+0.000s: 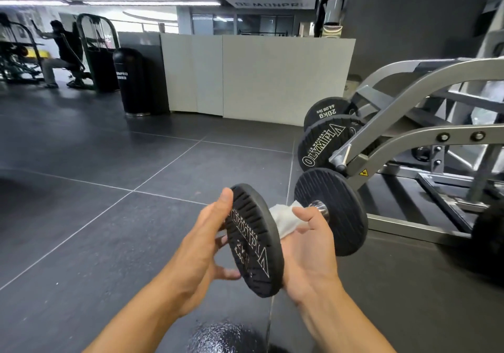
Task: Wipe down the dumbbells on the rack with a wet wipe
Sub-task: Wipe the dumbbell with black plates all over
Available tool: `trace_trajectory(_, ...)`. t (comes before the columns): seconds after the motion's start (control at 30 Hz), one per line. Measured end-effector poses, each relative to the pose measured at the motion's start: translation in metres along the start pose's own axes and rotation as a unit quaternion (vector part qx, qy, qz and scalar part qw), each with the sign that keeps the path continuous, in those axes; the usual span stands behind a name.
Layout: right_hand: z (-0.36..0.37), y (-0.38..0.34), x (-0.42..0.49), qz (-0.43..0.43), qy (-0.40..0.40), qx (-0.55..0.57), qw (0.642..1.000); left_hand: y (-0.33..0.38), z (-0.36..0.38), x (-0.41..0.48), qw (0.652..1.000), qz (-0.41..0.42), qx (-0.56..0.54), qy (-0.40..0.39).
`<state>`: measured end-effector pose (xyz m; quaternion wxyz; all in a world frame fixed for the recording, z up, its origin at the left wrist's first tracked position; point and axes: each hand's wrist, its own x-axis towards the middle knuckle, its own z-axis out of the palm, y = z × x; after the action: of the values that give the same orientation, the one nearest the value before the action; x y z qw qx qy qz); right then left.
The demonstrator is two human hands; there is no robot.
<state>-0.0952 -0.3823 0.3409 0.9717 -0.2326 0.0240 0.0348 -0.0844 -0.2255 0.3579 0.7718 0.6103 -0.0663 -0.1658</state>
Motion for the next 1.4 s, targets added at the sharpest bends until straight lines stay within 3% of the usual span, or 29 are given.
trace_trajectory(0.07,-0.001,0.002,0.002,-0.012,0.019,0.002,1.000,0.001,0.005,-0.009,0.998,-0.053,-0.014,-0.009)
trace_trajectory(0.2,-0.006,0.005,0.004,-0.032,-0.038,-0.025,0.998,0.008,-0.005,-0.010,0.986,-0.133,-0.098,0.009)
trace_trajectory(0.27,-0.010,0.010,0.005,0.000,-0.051,-0.047,0.998,0.008,-0.003,-0.011,0.988,-0.130,-0.081,0.001)
trace_trajectory(0.37,-0.008,0.020,0.004,-0.021,0.001,-0.100,0.995,-0.002,0.004,-0.010,0.988,-0.142,-0.041,0.041)
trace_trajectory(0.47,-0.008,0.018,0.002,-0.071,0.028,-0.197,0.977,-0.008,-0.002,-0.007,0.979,-0.167,-0.094,0.070)
trace_trajectory(0.6,-0.004,0.008,-0.001,-0.106,0.010,-0.280,0.954,-0.009,-0.008,-0.005,0.971,-0.180,-0.149,0.049)
trace_trajectory(0.8,0.001,-0.008,0.007,-0.072,-0.011,-0.282,0.957,-0.013,-0.007,-0.010,0.959,-0.203,-0.195,-0.040)
trace_trajectory(0.93,-0.010,-0.003,0.008,-0.020,0.022,-0.247,0.968,-0.016,0.001,-0.019,0.966,-0.217,-0.138,-0.031)
trace_trajectory(1.07,-0.010,0.000,0.005,0.029,0.001,-0.186,0.982,-0.020,0.005,-0.019,0.970,-0.215,-0.114,-0.021)
trace_trajectory(1.23,-0.011,-0.006,0.010,-0.028,-0.020,-0.168,0.985,-0.017,0.007,-0.012,0.970,-0.219,-0.099,-0.049)
trace_trajectory(1.33,-0.008,-0.008,0.014,-0.051,0.048,-0.200,0.977,-0.018,0.012,-0.009,0.968,-0.211,-0.127,-0.045)
trace_trajectory(1.4,-0.003,-0.005,0.015,-0.092,0.099,-0.205,0.969,-0.022,0.017,-0.009,0.978,-0.161,-0.128,-0.023)
